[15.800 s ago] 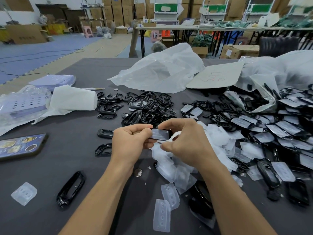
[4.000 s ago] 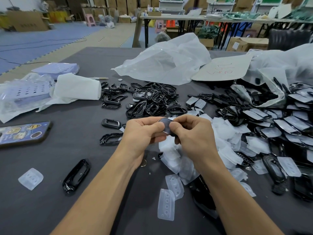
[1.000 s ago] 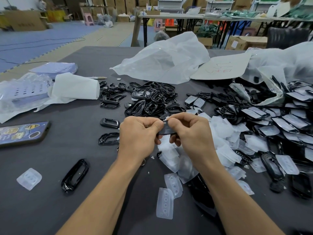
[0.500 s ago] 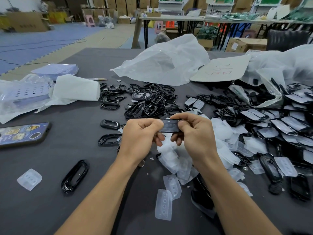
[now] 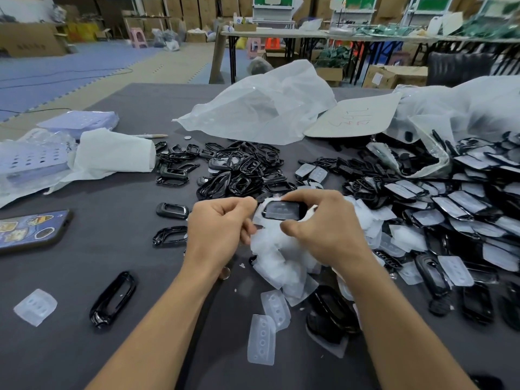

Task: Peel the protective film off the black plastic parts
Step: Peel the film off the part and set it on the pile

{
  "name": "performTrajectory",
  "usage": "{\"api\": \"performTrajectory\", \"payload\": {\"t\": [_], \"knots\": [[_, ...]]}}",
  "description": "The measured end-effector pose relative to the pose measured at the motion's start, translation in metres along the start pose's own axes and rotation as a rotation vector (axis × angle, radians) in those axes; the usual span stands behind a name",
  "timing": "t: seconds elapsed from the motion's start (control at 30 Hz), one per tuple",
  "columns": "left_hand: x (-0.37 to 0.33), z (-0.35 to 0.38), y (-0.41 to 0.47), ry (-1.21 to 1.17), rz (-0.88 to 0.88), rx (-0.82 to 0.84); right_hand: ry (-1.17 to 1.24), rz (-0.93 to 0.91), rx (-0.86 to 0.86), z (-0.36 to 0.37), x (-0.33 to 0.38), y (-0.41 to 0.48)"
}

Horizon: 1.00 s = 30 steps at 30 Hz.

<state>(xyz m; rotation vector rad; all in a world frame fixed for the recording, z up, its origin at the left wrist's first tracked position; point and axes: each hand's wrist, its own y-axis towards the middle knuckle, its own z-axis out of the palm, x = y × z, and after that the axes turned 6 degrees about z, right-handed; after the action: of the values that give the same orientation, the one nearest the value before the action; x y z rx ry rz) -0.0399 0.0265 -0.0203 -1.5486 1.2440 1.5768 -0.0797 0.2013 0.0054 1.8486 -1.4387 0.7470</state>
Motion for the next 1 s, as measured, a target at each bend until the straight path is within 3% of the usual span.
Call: {"api": "performTrajectory", "payload": {"t": [0.07, 0.23, 0.33, 0.5, 0.67, 0.9, 1.0], "knots": [[0.002, -0.004, 0.002, 0.108, 0.033, -0.095, -0.059, 0.085, -0.022, -0.023, -0.006, 0.012], [0.002, -0.013, 0.004, 0.503, 0.062, -0.295, -0.301, 0.372, -0.32, -0.08, -0.023, 0.038], [0.003, -0.016, 0.006, 0.6, 0.062, -0.287, -0.305, 0.291, -0.327, -0.068, -0.019, 0.042], [0.009, -0.024, 0.007, 0.668, 0.067, -0.26, -0.351, 0.174, -0.086, -0.007, 0.001, 0.061], [0.016, -0.029, 0.011, 0.871, 0.067, -0.201, -0.639, 0.066, 0.114, 0.044, 0.007, 0.087], [0.02, -0.027, 0.015, 0.867, 0.046, -0.124, -0.663, 0.034, -0.004, 0.049, 0.007, 0.099], [0.017, -0.023, 0.009, 0.814, 0.15, -0.186, -0.498, -0.017, -0.113, 0.039, 0.008, 0.088]]}}
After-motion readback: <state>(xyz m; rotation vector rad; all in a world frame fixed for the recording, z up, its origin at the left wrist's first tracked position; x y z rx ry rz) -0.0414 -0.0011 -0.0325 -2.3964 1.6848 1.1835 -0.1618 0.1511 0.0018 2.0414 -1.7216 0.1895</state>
